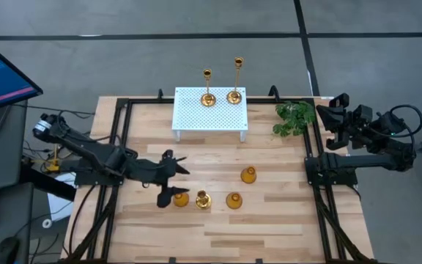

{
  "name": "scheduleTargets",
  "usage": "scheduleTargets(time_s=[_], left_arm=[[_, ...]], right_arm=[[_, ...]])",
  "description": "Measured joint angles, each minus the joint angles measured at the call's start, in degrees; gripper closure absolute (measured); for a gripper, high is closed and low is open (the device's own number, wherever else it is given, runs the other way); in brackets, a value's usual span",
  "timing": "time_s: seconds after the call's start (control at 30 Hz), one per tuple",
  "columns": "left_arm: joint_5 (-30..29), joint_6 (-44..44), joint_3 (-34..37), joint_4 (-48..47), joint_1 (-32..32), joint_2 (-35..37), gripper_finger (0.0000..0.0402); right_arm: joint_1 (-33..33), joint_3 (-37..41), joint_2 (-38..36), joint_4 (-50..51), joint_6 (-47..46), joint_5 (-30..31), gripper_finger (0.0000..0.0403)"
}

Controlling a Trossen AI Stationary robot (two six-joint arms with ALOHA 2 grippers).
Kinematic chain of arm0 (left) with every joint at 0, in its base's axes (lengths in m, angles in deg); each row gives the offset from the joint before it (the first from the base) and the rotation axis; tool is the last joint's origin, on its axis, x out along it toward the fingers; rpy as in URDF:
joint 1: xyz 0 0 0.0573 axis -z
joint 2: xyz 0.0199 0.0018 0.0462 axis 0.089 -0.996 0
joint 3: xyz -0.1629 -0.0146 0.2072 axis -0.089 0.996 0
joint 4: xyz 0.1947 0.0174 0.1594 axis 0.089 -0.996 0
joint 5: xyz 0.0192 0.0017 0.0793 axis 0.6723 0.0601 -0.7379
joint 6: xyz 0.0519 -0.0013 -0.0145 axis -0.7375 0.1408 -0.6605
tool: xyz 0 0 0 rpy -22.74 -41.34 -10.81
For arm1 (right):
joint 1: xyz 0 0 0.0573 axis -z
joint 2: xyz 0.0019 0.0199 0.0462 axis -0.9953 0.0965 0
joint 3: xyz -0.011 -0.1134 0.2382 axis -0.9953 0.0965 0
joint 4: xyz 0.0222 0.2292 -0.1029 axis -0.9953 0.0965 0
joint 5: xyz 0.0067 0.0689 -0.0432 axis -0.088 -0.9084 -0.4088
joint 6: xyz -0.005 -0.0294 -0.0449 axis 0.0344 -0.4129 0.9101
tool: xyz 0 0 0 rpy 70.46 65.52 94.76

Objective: Pick & Place candle stick holders
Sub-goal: Put the small gold candle holder on the shelf

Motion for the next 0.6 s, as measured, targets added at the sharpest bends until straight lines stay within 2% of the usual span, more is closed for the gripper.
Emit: scheduleTargets(time_s=[0.1, 0.4, 0.6], left_arm=[[-2.66, 0.05, 1.09, -0.49, 0.34, 0.0, 0.0112], [-1.48, 4.76, 6.3, 0.04, 0.31, -1.53, 0.0115], [0.05, 4.43, 8.14, 3.28, 0.3, -2.45, 0.0115]], right_arm=[[0.0, 0.0, 0.0, -0.01, 0.13, 0.0, 0.0403], [0.0, 0.0, 0.0, -0.02, 0.09, 0.0, 0.0403], [0.0, 0.0, 0.0, -0.02, 0.06, 0.0, 0.0403]])
